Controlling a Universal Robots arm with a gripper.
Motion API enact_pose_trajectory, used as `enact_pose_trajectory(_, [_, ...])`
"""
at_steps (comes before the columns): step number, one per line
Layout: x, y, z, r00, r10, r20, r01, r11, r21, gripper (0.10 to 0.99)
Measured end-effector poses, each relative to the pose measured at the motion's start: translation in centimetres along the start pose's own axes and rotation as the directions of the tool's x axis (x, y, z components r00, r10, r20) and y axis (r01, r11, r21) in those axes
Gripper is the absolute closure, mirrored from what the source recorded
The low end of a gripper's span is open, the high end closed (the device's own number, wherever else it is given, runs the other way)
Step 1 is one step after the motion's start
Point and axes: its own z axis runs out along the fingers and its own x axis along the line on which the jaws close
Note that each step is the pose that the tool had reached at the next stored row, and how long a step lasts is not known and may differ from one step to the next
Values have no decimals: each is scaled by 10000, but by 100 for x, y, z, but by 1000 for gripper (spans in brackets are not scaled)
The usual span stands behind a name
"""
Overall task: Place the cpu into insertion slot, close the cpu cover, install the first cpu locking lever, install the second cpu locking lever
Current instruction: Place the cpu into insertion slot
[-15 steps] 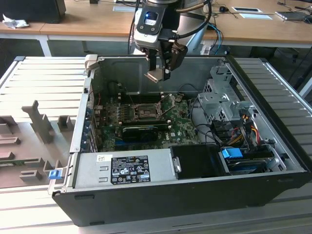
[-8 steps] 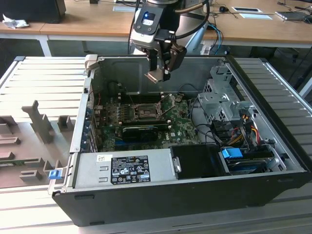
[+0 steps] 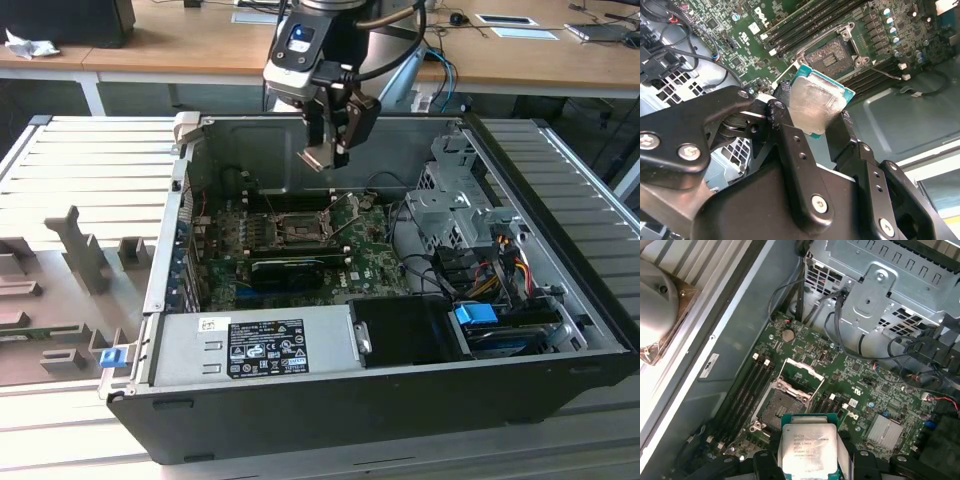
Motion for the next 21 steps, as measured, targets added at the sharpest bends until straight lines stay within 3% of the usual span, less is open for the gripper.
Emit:
enact_pose_trajectory(11, [0, -1, 16, 9981, 605, 94, -605, 9982, 16, 557])
enact_pose_trajectory(21, [0, -2, 32, 9919, 1259, 185, -1260, 9920, 23, 557])
